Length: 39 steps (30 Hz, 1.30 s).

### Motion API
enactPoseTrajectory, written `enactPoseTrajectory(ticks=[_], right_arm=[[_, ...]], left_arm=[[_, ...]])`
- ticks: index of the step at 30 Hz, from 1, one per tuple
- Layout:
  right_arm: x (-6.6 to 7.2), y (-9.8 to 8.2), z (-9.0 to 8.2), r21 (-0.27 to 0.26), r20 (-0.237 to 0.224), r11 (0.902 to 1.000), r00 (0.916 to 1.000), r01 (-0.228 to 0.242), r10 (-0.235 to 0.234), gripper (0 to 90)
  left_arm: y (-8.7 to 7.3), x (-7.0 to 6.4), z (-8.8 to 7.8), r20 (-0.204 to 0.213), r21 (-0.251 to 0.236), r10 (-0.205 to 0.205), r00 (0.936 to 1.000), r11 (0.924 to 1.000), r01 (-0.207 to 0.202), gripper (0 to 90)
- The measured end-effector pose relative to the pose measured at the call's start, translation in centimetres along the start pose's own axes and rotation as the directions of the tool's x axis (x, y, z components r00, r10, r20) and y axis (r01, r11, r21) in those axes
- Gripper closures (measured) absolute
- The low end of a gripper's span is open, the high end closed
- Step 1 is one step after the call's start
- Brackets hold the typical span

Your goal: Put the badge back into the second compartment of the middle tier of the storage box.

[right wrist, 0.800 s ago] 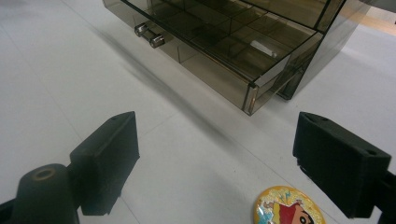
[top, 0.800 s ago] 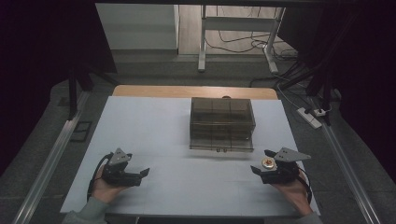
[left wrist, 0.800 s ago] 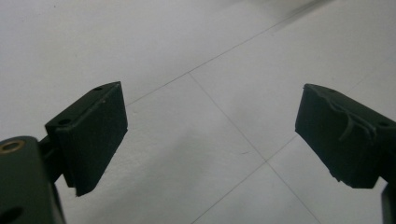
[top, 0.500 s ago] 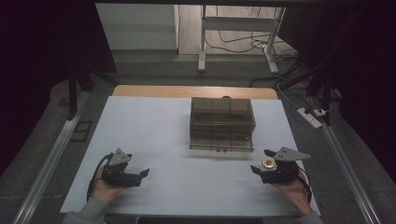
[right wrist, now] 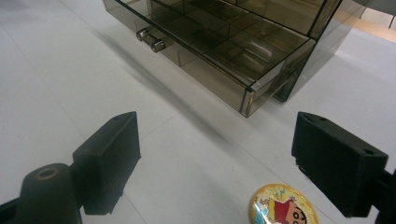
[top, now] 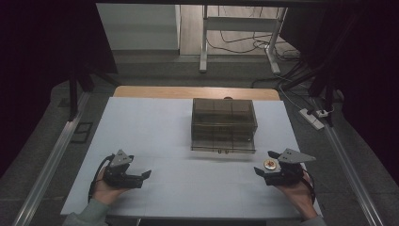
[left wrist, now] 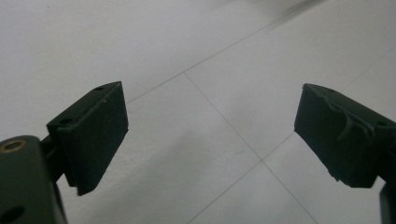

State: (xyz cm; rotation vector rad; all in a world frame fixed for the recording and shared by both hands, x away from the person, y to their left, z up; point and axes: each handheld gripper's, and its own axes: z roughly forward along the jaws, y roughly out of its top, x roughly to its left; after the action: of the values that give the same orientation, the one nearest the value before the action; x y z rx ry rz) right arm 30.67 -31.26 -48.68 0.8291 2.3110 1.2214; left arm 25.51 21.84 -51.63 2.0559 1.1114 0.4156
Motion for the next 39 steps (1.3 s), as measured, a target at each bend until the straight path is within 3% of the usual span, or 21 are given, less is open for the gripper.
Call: enactPoseTrajectory(ticks=[14,28,33,39], right_arm=[[-1.0,0.6,-0.7,0.005,0.029,0.9998,0.9994,-0.017,0.017,16.1],[-2.5,1.2,-0.7,0.044,0.074,0.9989,0.9972,-0.017,0.014,17.6],[-3.0,1.6,-0.6,0.072,0.089,0.997,0.9958,-0.029,0.023,17.5],[-4.2,1.5,-0.1,0.164,0.103,0.984,0.9932,-0.071,0.054,17.9]], left_arm=[[0.0,-0.1,0.2,0.002,0.011,0.007,1.0,0.9999,-0.007,9.9],[-0.1,0.0,0.3,0.0,0.02,0.004,1.0,0.9998,-0.004,9.9],[-0.1,0.1,0.3,0.001,0.023,0.002,1.0,0.9997,-0.002,9.9],[-0.1,0.2,0.4,0.001,0.027,0.001,1.0,0.9996,-0.001,9.9]])
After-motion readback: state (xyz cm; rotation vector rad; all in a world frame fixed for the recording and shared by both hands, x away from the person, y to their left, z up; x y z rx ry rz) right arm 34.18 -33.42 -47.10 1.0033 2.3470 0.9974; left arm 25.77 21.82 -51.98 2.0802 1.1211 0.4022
